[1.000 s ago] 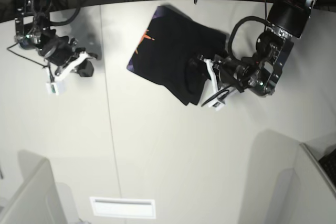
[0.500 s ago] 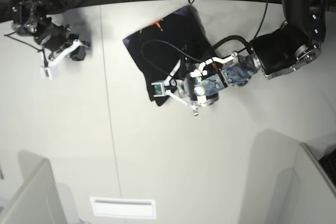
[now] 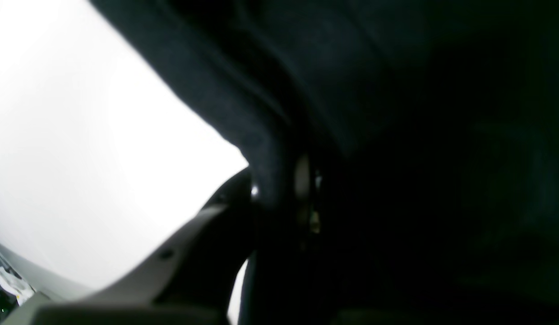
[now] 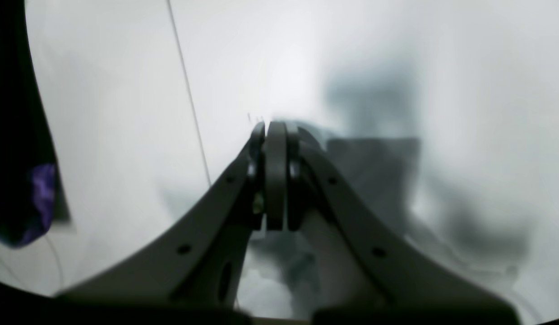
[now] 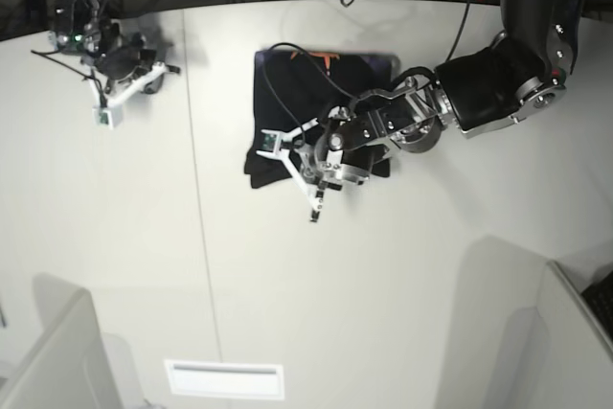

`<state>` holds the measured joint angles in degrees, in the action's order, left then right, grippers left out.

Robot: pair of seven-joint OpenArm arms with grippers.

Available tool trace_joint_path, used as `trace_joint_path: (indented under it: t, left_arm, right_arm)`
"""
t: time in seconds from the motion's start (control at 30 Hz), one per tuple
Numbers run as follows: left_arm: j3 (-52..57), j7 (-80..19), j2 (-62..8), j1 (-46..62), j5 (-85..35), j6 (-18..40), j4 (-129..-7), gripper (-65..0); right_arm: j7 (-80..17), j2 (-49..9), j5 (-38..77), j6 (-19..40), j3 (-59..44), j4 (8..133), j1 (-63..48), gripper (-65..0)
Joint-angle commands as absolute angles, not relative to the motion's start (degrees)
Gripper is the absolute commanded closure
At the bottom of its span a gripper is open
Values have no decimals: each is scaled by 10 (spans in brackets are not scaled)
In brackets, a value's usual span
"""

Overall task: Fold the T-shirt properly
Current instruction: 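Press and straighten the folded bundle with the left gripper, then release the bundle and raise the left gripper away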

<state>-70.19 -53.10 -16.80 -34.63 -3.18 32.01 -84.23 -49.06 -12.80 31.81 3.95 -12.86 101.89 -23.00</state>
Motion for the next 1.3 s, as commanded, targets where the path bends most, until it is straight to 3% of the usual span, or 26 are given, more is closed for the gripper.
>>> trace_joint_path:
  t: [0.0, 0.7, 0.8, 0.83, 0.97, 1.07, 1.17, 1.27]
  left_arm:
    - [-698, -524, -165, -358, -31, 324, -846, 0]
    - [-698, -531, -148, -360, -31, 324, -848, 0]
    - [-664, -571, -144, -361, -36, 325, -852, 0]
    - [-647, -578, -144, -359, -36, 325, -858, -26]
    - [-604, -578, -145, -361, -36, 325, -892, -341]
    - [-581, -579, -144, -362, -36, 325, -902, -541]
    - [-577, -579, -143, -361, -36, 325, -904, -650]
    - [-554, -580, -143, -359, -37, 325, -922, -650]
  right_arm:
    - [-482, -131, 320, 44, -131, 1030, -224, 0]
    - [-482, -137, 320, 45, -131, 1033, -218, 0]
    - [-482, -137, 320, 45, -131, 1033, -219, 0]
    - [-482, -137, 320, 46, -131, 1033, -220, 0]
    - [-482, -137, 320, 46, -131, 1033, -220, 0]
    - [-482, -135, 321, 46, -131, 1033, -221, 0]
    - [-482, -135, 321, 46, -131, 1033, -222, 0]
    - [-482, -136, 321, 46, -131, 1033, -225, 0]
